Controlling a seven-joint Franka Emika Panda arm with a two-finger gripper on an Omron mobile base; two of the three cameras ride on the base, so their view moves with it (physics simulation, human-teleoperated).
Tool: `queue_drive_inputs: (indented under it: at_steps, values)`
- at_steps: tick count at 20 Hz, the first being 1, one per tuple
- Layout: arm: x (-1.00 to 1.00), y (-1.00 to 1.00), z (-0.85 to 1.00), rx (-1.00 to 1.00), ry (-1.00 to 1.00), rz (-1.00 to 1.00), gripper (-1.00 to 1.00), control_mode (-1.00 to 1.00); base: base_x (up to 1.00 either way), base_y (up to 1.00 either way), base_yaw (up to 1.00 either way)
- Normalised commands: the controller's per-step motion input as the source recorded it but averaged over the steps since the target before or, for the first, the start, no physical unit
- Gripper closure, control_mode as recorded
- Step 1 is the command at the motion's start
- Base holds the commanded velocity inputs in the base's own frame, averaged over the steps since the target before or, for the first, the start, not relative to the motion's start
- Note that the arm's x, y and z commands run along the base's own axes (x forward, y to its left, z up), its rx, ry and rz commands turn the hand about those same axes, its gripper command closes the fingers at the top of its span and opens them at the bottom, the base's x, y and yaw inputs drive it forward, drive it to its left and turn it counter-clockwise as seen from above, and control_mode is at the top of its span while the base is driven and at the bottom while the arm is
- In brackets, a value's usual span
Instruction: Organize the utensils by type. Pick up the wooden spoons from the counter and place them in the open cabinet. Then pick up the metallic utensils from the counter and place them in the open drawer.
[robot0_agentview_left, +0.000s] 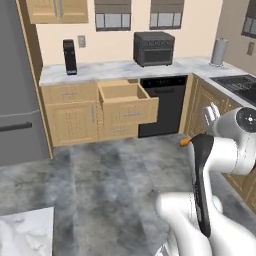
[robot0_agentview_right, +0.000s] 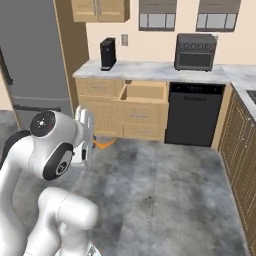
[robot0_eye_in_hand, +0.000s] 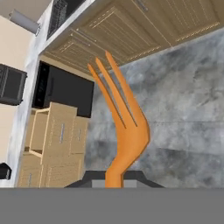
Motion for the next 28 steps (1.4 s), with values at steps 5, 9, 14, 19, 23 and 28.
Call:
queue_drive_inputs:
  at_steps: [5,9,14,19,23,28]
  values:
    - [0.00,0.00,0.00,0.00,0.00,0.00,1.00,1.00,0.88,0.19,0.02]
    - [0.00,0.00,0.00,0.00,0.00,0.00,1.00,1.00,0.76,0.23,0.12]
    - [0.00,0.00,0.00,0.00,0.00,0.00,1.00,1.00,0.65,0.25,0.22]
    - [0.00,0.00,0.00,0.00,0.00,0.00,1.00,1.00,0.57,0.25,0.27]
    - [0.00,0.00,0.00,0.00,0.00,0.00,1.00,1.00,0.48,0.29,0.33]
    - [0.00,0.00,0.00,0.00,0.00,0.00,1.00,1.00,0.52,0.29,0.35]
